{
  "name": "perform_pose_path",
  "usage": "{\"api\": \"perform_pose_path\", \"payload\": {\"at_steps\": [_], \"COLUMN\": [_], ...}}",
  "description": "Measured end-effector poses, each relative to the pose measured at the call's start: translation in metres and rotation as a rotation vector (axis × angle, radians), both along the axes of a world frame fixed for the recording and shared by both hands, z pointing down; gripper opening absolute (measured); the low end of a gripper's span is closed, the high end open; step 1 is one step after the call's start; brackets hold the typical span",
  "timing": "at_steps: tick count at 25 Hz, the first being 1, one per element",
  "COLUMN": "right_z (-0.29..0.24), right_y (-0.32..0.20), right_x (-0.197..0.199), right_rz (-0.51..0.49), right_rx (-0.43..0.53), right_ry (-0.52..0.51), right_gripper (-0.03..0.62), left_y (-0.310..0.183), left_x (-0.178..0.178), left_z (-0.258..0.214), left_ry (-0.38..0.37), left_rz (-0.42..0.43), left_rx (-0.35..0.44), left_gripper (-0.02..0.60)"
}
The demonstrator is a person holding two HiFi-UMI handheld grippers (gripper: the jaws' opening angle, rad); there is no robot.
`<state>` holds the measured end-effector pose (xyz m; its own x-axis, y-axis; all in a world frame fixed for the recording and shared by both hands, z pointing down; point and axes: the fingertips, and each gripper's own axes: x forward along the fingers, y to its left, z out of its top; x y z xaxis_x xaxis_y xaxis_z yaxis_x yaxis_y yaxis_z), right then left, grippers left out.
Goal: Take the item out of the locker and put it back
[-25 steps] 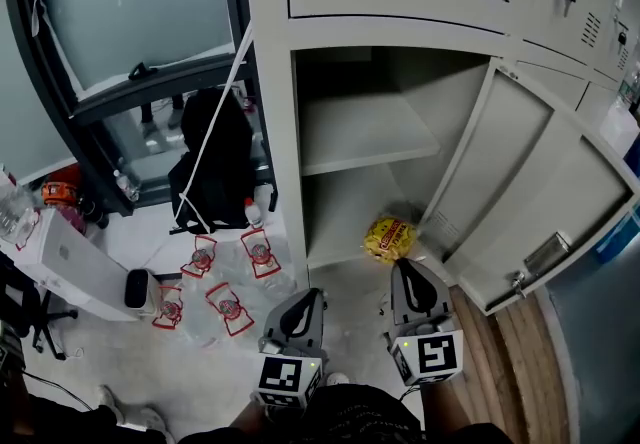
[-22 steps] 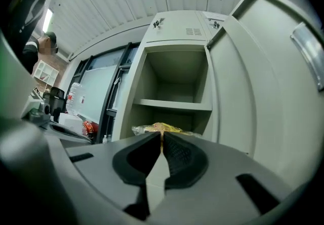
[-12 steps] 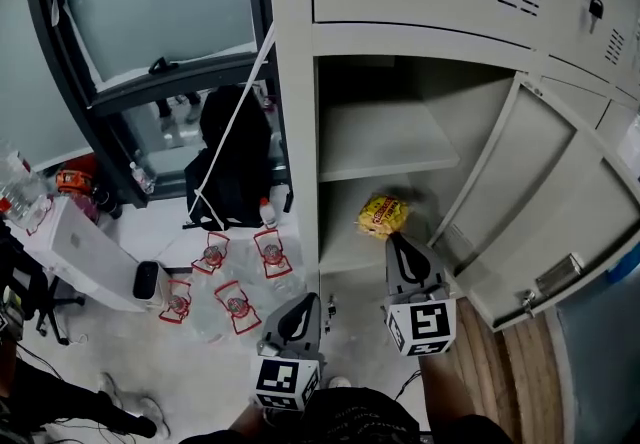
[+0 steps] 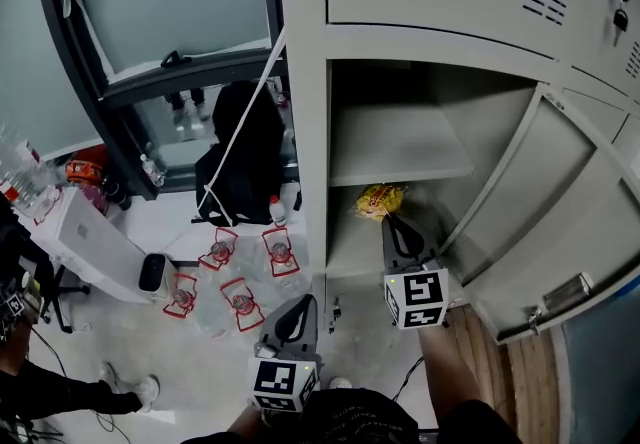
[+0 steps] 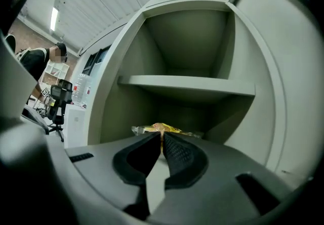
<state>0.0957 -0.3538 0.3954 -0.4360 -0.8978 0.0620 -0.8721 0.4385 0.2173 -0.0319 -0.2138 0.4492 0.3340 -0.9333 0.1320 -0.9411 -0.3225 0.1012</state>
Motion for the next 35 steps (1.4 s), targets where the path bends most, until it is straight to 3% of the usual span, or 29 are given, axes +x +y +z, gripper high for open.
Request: {"api": "perform_pose_path", "payload": {"at_steps": [14, 35], "right_z": [0.036, 0.071], "right_y": [-0.041, -0.051], "right_x": [-0.013, -0.018], "right_rz": [-0.016, -0.017], "right_rx": [-0.107, -0.248], "right_ry": [0.070, 0.179], "right_gripper": [0.017, 0.020], "left_y": [-0.003, 0.005], "left_x": [-0.015, -0.018], "left_z": [0.009, 0.023], "left_ry": [-0.005, 0.000], "left_rz": [-0.061, -0.066], "left_rx": [-0.021, -0.063], "left_gripper": [0.006, 0.006]}}
